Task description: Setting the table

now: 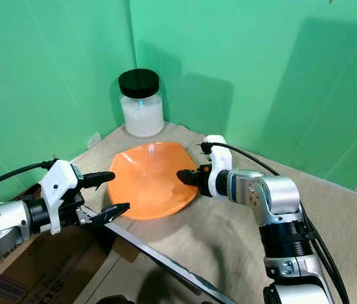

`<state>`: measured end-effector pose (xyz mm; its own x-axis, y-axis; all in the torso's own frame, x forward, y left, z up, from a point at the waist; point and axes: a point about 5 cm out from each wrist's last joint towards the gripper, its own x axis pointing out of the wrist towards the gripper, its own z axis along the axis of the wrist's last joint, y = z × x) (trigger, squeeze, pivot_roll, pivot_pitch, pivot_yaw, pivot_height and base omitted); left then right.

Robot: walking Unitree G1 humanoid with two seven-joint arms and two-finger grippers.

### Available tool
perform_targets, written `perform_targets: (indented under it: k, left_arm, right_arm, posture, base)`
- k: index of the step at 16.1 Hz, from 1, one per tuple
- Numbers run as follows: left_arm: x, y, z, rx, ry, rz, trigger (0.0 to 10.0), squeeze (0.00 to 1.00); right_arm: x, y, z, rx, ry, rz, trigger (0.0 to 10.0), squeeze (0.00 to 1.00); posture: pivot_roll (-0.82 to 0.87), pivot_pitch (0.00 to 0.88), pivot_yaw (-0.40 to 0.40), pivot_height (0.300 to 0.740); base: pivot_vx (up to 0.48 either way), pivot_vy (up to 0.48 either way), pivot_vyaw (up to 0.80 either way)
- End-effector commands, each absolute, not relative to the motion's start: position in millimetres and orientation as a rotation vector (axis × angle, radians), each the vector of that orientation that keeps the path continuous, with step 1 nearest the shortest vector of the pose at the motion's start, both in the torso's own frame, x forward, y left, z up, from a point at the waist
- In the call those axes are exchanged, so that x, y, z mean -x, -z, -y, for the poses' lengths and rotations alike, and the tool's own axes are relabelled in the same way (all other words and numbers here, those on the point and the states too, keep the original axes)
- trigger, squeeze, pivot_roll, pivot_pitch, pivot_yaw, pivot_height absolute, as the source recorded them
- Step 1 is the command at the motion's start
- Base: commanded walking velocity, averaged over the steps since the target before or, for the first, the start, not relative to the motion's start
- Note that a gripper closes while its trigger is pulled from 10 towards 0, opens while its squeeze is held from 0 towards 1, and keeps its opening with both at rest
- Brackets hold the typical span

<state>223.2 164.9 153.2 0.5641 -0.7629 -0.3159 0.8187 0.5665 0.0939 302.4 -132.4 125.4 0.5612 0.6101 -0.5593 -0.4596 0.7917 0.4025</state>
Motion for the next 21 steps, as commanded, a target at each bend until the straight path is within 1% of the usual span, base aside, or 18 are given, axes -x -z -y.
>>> perform_targets:
  k: [1, 5, 8, 10, 11, 13, 14, 15, 17, 18, 19, 20, 21]
  left_arm:
    - [-223, -157, -163, -0.243, 0.950, -0.241, 10.0, 0.00]
    - [-223, -158, -160, -0.233, 0.954, -0.236, 10.0, 0.00]
    - [-223, -161, -157, -0.208, 0.942, -0.220, 10.0, 0.00]
    - [-222, -161, -155, -0.211, 0.945, -0.217, 10.0, 0.00]
    - [-220, -165, -152, -0.195, 0.941, -0.192, 10.0, 0.00]
    - [-219, -168, -152, -0.184, 0.928, -0.178, 10.0, 0.00]
    - [-221, -175, -157, -0.191, 0.874, -0.148, 10.0, 0.00]
    - [-219, -180, -160, -0.178, 0.847, -0.128, 10.0, 0.00]
    - [-212, -190, -159, -0.153, 0.835, -0.095, 10.0, 0.00]
    - [-210, -191, -159, -0.152, 0.835, -0.091, 10.0, 0.00]
    - [-211, -191, -162, -0.185, 0.796, -0.089, 10.0, 0.00]
    - [-214, -191, -167, -0.218, 0.724, -0.080, 10.0, 0.00]
    - [-216, -191, -168, -0.229, 0.680, -0.079, 10.0, 0.00]
  right_arm:
    - [-301, -130, 133, -0.222, -0.640, -0.731, 0.0, 0.00]
    - [-299, -133, 134, -0.262, -0.633, -0.707, 0.0, 0.00]
    - [-298, -139, 137, -0.334, -0.610, -0.662, 0.0, 0.00]
    - [-296, -143, 140, -0.380, -0.592, -0.631, 0.0, 0.00]
    - [-293, -151, 144, -0.441, -0.579, -0.561, 0.0, 0.00]
    - [-292, -158, 148, -0.482, -0.564, -0.519, 0.0, 0.00]
    - [-291, -170, 158, -0.518, -0.486, -0.449, 0.0, 0.00]
    - [-288, -176, 163, -0.531, -0.457, -0.410, 0.0, 0.00]
    - [-280, -186, 171, -0.535, -0.379, -0.321, 0.0, 0.00]
    - [-277, -187, 173, -0.533, -0.350, -0.303, 0.0, 0.00]
    - [-270, -189, 179, -0.492, -0.271, -0.243, 0.0, 0.00]
    - [-264, -194, 180, -0.523, -0.230, -0.185, 8.8, 0.00]
    - [-262, -199, 181, -0.509, -0.214, -0.135, 10.0, 0.00]
  posture:
    - [0.03, 0.000, 0.003, 0.740]
    - [0.01, 0.000, 0.021, 0.740]
    - [0.00, 0.000, 0.038, 0.740]
    - [0.00, 0.000, 0.034, 0.740]
    - [-0.01, 0.000, 0.034, 0.740]
    - [-0.01, 0.000, 0.034, 0.740]
    - [0.00, 0.000, 0.025, 0.740]
    - [0.01, 0.000, 0.030, 0.740]
    - [0.02, 0.000, 0.024, 0.740]
    - [0.02, 0.000, 0.024, 0.740]
    - [0.04, 0.000, 0.006, 0.740]
    - [0.04, 0.000, 0.006, 0.740]
    - [0.04, 0.000, 0.005, 0.740]
  base:
    - [0.000, 0.000, 0.00]
    - [0.000, 0.000, 0.00]
    - [0.000, 0.000, 0.00]
    - [0.000, 0.000, 0.00]
    - [0.000, 0.000, 0.00]
    - [0.000, 0.000, 0.00]
    - [0.000, 0.000, 0.00]
    - [0.000, 0.000, 0.00]
    - [0.000, 0.000, 0.00]
    - [0.000, 0.000, 0.00]
    - [0.000, 0.000, 0.00]
    - [0.000, 0.000, 0.00]
    - [0.000, 0.000, 0.00]
